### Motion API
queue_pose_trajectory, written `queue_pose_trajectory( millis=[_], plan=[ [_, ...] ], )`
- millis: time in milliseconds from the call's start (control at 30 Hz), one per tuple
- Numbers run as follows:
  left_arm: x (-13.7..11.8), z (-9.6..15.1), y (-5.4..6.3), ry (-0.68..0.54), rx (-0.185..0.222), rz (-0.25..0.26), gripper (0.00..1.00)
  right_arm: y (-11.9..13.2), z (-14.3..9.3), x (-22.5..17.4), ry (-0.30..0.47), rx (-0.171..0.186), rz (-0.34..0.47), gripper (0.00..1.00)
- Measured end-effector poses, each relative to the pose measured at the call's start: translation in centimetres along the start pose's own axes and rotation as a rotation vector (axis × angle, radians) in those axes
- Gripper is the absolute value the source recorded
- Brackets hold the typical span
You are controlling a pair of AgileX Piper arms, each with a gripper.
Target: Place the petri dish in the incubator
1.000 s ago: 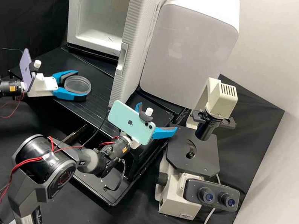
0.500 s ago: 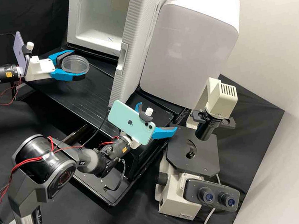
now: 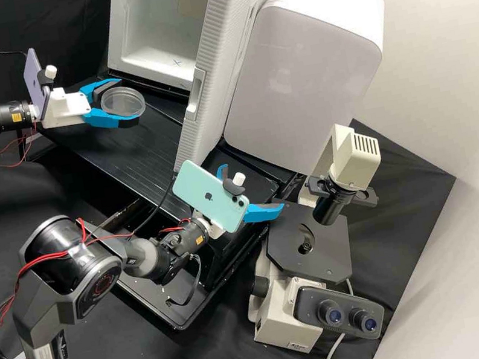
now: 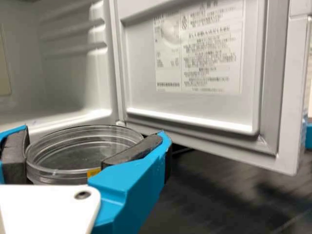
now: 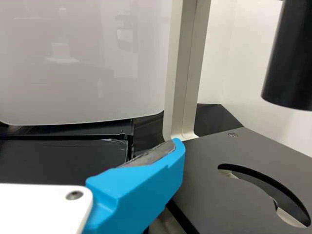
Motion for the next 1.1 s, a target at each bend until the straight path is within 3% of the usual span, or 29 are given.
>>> queue_pose_trajectory(
  millis=[200,533,700,967,1100],
  plan=[
    [1.3,-0.9,1.3,0.037,-0.006,0.034,0.0,0.0,0.0,0.0,0.0,0.0,0.0,1.0],
    [4.2,-2.9,2.2,0.118,-0.02,0.016,0.0,0.0,0.0,0.0,0.0,0.0,0.0,1.0],
    [5.8,-3.4,3.1,0.145,-0.034,0.024,0.0,0.0,0.0,0.0,0.0,0.0,0.0,1.0],
    [8.0,-4.1,4.2,0.18,-0.016,0.032,0.0,0.0,0.0,0.0,0.0,0.0,0.0,1.0],
    [9.1,-4.6,4.5,0.2,-0.033,0.029,0.0,0.0,0.0,0.0,0.0,0.0,0.0,1.0]
  ],
)
